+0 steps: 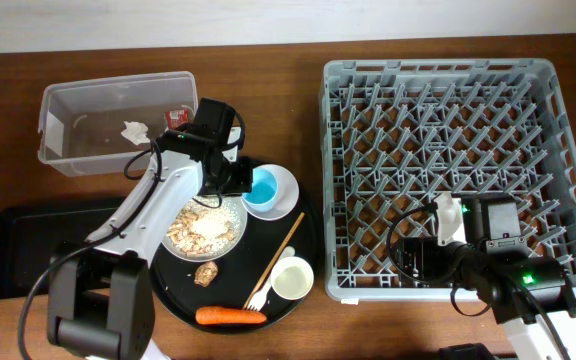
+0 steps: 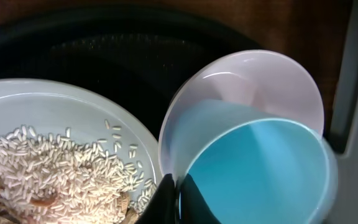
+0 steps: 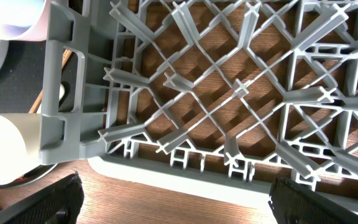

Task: Sort waste into correct bins and load items into the dishwasher rack
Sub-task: 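Grasp the blue-lined cup with the left gripper and lift, then hand the cup from the left gripper to the right gripper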

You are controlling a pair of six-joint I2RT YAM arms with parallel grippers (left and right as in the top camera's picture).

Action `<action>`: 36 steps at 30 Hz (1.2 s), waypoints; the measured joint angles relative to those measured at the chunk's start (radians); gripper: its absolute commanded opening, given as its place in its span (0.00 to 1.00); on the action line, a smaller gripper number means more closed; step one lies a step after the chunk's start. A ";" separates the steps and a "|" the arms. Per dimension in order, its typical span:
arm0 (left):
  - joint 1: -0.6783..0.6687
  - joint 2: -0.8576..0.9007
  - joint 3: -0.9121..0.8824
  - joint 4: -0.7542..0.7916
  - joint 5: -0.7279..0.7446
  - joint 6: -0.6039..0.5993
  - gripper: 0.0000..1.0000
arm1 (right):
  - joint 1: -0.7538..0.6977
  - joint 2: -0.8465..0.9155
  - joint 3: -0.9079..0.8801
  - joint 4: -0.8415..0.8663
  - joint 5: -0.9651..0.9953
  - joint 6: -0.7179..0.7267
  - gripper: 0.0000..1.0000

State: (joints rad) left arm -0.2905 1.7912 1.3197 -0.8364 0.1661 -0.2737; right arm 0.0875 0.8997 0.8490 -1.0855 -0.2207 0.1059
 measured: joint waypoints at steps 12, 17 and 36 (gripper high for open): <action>0.001 -0.001 0.001 -0.019 0.000 -0.001 0.00 | 0.000 0.000 0.000 0.000 0.000 0.000 0.99; 0.081 -0.030 0.097 -0.130 0.144 0.052 0.00 | 0.000 0.000 0.003 0.042 -0.009 0.000 0.99; 0.177 -0.093 0.163 -0.109 1.173 0.218 0.00 | 0.000 0.167 0.065 0.721 -0.841 -0.123 0.99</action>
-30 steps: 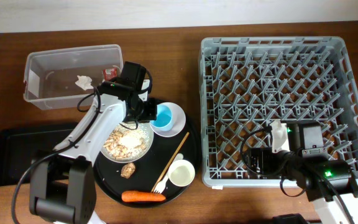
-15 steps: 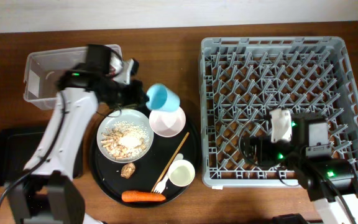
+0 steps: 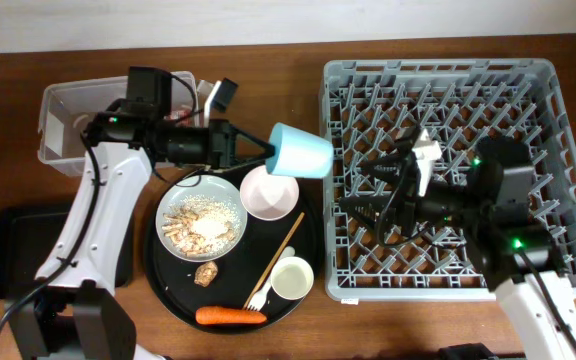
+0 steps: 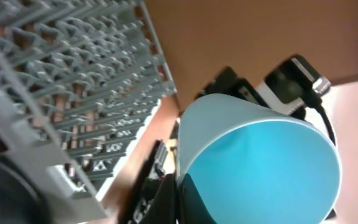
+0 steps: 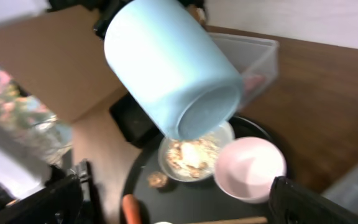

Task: Sort waste into correct bins and load items into the dishwasher rack
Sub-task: 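Hand the cup from the left gripper to the right gripper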

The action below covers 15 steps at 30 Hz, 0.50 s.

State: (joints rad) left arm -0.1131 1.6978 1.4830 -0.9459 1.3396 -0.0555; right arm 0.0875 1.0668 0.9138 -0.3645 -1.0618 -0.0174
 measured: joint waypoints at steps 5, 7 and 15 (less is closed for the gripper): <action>-0.043 0.000 0.000 0.000 0.037 0.005 0.00 | 0.000 0.018 0.000 0.081 -0.122 -0.006 0.99; -0.076 0.000 0.000 0.000 0.042 0.007 0.00 | 0.000 0.018 0.000 0.110 -0.156 -0.006 0.99; -0.113 0.000 0.000 0.000 0.044 0.007 0.00 | -0.018 0.018 0.000 0.111 -0.162 -0.006 0.99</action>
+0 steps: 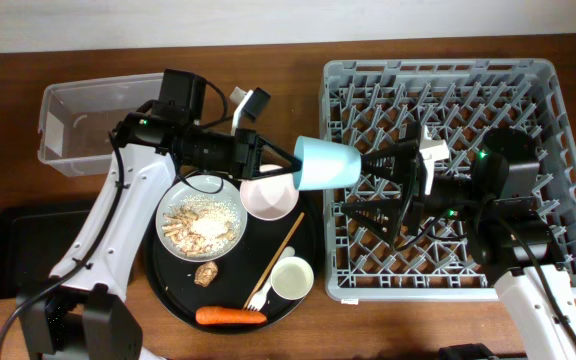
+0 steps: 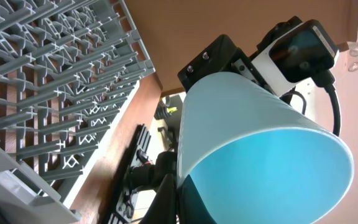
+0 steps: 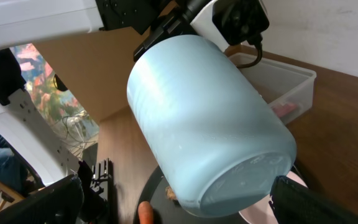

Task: Sort waste into correct bins and load items into the dishwasher rack
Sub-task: 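Hand the cup from the left gripper to the right gripper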

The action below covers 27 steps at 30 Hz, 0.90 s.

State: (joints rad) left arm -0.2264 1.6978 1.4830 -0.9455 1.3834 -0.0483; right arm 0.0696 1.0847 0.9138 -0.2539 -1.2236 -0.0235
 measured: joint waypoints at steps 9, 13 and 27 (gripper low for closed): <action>-0.004 0.000 0.000 0.000 0.000 -0.005 0.00 | -0.001 0.000 0.000 0.004 0.018 0.000 0.99; -0.014 0.000 0.000 0.000 -0.003 -0.005 0.00 | 0.000 0.000 0.000 -0.027 0.069 0.000 0.99; -0.032 0.000 0.000 0.000 0.002 -0.005 0.00 | 0.007 0.002 0.000 0.048 0.125 -0.003 0.99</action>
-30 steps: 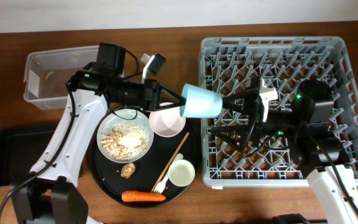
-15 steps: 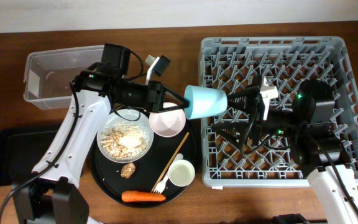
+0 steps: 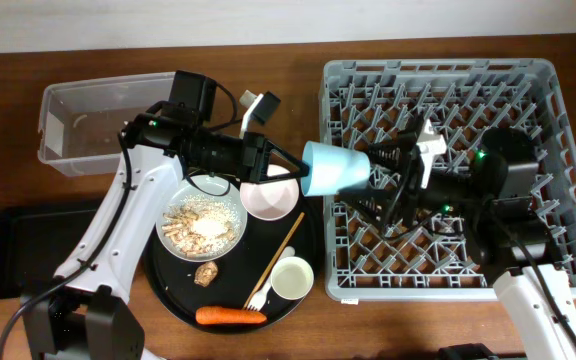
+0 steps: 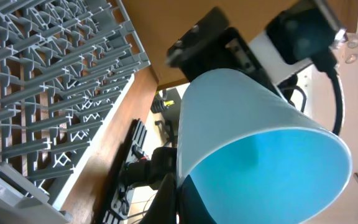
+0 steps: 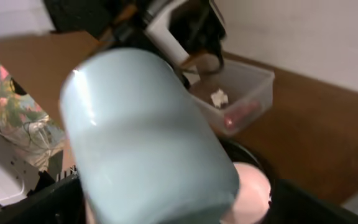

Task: Sort waste into correct bins and load items into the dishwasher rack
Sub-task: 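Hand the cup from the left gripper to the right gripper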

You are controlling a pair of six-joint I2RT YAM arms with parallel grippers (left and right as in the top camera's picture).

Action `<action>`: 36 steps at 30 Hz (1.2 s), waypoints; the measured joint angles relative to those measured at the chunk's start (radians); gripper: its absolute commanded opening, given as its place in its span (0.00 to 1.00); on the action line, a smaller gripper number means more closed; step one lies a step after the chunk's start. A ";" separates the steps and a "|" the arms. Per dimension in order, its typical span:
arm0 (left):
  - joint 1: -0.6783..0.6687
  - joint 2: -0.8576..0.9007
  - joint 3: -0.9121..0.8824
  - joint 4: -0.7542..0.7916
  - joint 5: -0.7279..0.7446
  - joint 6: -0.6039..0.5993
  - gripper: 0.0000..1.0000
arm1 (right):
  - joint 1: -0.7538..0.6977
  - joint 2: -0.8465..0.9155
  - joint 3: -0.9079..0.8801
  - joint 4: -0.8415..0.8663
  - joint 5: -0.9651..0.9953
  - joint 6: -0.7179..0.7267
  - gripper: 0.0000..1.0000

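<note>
A light blue cup [image 3: 336,167] hangs on its side over the left edge of the grey dishwasher rack [image 3: 528,80]. My left gripper [image 3: 293,170] is shut on its rim. In the left wrist view the fingers [image 4: 178,193] pinch the rim of the cup [image 4: 260,143], with the rack [image 4: 55,81] beyond. My right gripper [image 3: 373,183] faces the cup's base, open, its fingers spread on either side. The right wrist view is blurred; the cup [image 5: 148,143] fills it between the two wide-apart fingers.
A round black tray [image 3: 173,290] holds a plate of rice [image 3: 204,225], a pink bowl [image 3: 268,197], a small white cup [image 3: 293,278], a carrot [image 3: 230,316], a fork and a chopstick. A clear bin [image 3: 108,120] stands back left, a black tray [image 3: 23,250] front left.
The left gripper has carried the cup slightly further right, over the rack's left edge. The right gripper's open fingers are now closer around the cup's base.
At first the left gripper was shut on the blue cup's rim while it stood in the pink bowl, with the right gripper low at the rack's front-left corner. Later the cup hung sideways above the bowl, facing the raised right gripper. Since then the two have drawn together.
</note>
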State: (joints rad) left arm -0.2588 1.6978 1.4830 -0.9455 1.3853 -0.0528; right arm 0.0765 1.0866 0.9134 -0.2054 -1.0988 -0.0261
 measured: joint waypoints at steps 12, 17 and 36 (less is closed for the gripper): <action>-0.002 0.000 0.000 0.004 0.028 0.000 0.00 | 0.000 0.003 0.000 0.105 -0.281 0.000 0.99; -0.002 0.000 0.000 0.013 0.035 0.000 0.00 | 0.000 0.005 0.000 0.058 -0.292 -0.001 0.99; -0.002 0.000 0.000 0.068 0.059 -0.003 0.00 | 0.000 0.060 0.000 -0.003 -0.283 0.004 0.87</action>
State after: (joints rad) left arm -0.2607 1.6978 1.4830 -0.8772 1.4445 -0.0563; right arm 0.0765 1.1469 0.9138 -0.2081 -1.3819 -0.0219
